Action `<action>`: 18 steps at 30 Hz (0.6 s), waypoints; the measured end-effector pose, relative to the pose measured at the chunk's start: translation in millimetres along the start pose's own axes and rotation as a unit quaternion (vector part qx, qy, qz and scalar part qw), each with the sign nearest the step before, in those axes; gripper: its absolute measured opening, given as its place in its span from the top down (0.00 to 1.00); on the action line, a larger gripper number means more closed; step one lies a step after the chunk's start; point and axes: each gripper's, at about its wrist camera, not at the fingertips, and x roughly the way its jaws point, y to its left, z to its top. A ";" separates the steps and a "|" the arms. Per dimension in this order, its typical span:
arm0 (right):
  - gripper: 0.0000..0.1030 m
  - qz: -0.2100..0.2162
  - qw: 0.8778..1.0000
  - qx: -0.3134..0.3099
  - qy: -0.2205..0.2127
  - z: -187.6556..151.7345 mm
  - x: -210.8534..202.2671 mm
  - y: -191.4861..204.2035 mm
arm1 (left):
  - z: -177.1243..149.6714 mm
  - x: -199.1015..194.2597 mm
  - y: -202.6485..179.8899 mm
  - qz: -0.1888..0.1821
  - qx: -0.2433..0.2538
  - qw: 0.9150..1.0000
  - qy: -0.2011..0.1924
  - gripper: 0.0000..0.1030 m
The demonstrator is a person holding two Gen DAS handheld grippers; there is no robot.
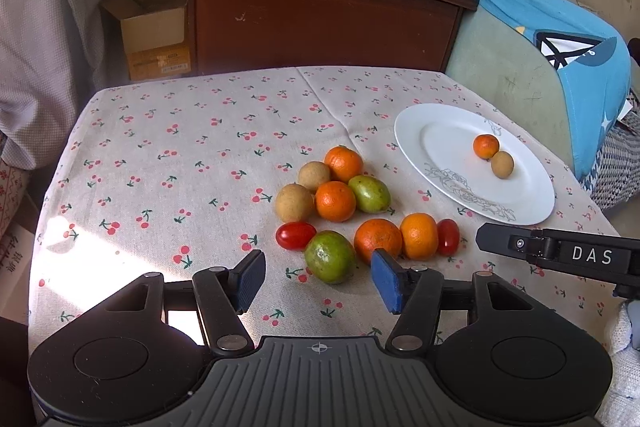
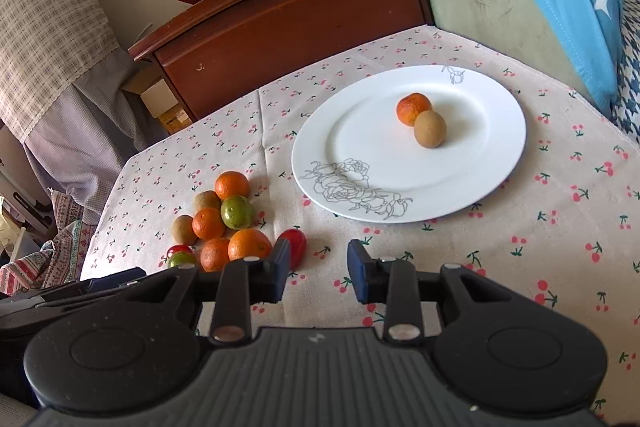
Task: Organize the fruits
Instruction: 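Grasp a red cherry tomato with the right tool while the left tool grasps a green lime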
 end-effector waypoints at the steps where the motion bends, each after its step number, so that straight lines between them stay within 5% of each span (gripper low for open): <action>1: 0.68 0.001 1.000 -0.001 0.002 -0.3 1.6 0.7 | -0.7 1.4 -0.1 0.000 0.000 1.000 0.001 0.45; 18: 0.69 0.006 0.999 -0.033 0.007 -4.3 21.0 14.2 | -3.4 16.4 -2.6 -0.003 0.003 1.000 -0.006 0.56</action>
